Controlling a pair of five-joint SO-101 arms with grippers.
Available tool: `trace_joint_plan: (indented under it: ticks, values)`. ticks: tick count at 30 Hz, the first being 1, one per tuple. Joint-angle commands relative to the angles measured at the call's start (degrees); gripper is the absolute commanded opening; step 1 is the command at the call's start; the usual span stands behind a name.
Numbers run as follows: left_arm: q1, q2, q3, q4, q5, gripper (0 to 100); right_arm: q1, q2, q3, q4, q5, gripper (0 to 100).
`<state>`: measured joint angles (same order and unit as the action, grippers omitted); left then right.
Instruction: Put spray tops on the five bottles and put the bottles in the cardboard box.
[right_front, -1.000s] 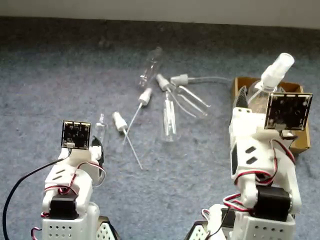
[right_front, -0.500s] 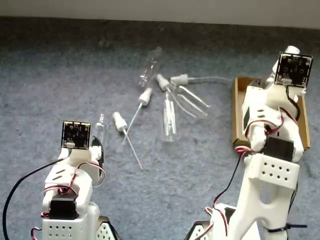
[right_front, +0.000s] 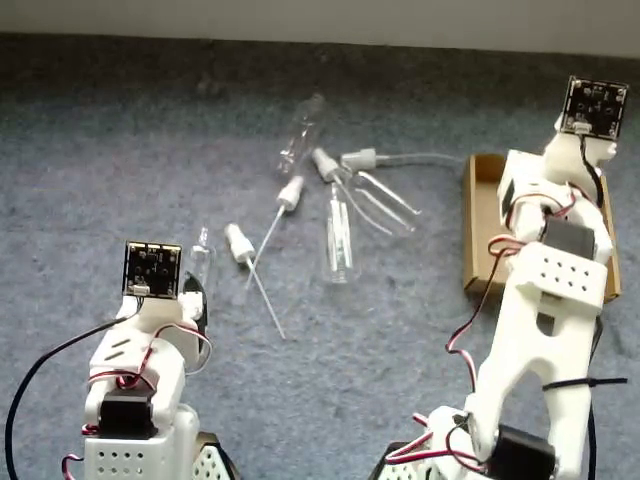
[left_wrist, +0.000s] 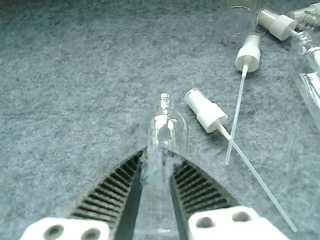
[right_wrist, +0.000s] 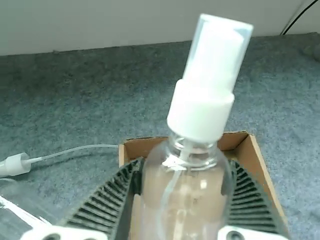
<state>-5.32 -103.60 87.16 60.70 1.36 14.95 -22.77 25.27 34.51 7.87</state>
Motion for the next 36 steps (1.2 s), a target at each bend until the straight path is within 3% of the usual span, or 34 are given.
trace_joint_plan:
  ticks: [1,14,18,23,36]
  values:
    - [1.5,0.0,-1.7,0.2,-0.5,0,1.5,4.3,-9.2,-1.6,0.6,20.1]
    - [1.5,0.0,-1.7,0.2,-0.5,0,1.3,26.0,-30.3,-2.3,0.3,20.1]
    - [1.5,0.0,-1.7,0.2,-0.5,0,1.4,29.2,-32.9,-11.8,0.2,18.1]
    - [1.5,0.0,-1.7,0.2,-0.5,0,1.1,29.0,-26.3,-23.3,0.2,11.0]
    - [1.6,0.0,1.6,-3.4,-0.6,0,-4.2,16.7,4.3,-53.1,0.5,10.9]
